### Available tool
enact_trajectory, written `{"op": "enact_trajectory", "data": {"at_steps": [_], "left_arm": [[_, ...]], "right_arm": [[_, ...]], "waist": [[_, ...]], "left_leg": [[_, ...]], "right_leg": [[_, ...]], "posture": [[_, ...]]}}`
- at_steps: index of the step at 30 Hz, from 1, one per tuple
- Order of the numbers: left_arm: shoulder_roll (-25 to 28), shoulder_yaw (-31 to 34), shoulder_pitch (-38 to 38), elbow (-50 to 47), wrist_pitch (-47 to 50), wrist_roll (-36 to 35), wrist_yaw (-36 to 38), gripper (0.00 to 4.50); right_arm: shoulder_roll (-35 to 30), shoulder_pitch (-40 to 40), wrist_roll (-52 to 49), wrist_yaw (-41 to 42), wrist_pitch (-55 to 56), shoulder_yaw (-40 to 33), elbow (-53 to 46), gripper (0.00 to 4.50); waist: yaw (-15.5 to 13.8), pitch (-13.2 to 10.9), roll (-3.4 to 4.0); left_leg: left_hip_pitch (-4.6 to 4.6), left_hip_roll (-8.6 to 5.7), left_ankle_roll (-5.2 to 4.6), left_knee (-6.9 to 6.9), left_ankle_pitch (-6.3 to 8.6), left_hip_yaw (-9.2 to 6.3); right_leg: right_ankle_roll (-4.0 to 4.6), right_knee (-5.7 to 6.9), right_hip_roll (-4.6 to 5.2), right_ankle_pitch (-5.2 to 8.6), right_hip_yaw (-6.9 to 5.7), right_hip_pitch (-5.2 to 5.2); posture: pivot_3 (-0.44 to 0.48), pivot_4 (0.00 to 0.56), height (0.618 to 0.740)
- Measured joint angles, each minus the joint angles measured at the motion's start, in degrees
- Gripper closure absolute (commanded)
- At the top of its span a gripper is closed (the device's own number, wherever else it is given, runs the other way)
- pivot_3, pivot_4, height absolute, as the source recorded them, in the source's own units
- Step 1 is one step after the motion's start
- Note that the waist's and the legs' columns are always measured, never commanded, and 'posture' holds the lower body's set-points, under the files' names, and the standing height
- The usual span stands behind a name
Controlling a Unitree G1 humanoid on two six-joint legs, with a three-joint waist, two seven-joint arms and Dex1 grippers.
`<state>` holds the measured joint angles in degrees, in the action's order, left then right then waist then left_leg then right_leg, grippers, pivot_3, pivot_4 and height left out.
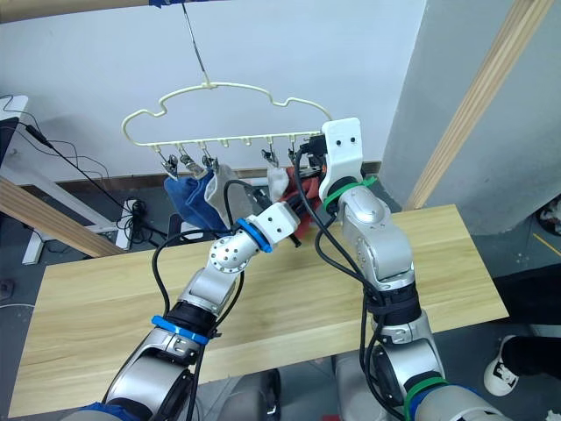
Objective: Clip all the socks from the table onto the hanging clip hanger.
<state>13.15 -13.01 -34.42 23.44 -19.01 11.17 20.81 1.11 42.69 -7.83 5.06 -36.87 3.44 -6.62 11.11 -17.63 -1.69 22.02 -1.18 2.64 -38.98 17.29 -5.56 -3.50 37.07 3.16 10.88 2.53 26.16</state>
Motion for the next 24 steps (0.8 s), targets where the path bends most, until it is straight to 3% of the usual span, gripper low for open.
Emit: {"op": "enact_trajectory", "data": {"at_steps": [24], "left_arm": [[-2.1, 2.1, -1.5, -0.2, 2.7, -1.9, 0.2, 4.50]], "right_arm": [[-0.1, 0.0, 0.0, 0.4, -1.9, 0.2, -0.7, 4.50]], "waist": [[0.0, 0.0, 0.00]], "left_leg": [[0.00, 0.00, 0.00, 0.00, 0.00, -0.01]], "right_leg": [[0.00, 0.00, 0.00, 0.00, 0.00, 0.00]], "posture": [[-0.257, 0.291, 0.733]]}}
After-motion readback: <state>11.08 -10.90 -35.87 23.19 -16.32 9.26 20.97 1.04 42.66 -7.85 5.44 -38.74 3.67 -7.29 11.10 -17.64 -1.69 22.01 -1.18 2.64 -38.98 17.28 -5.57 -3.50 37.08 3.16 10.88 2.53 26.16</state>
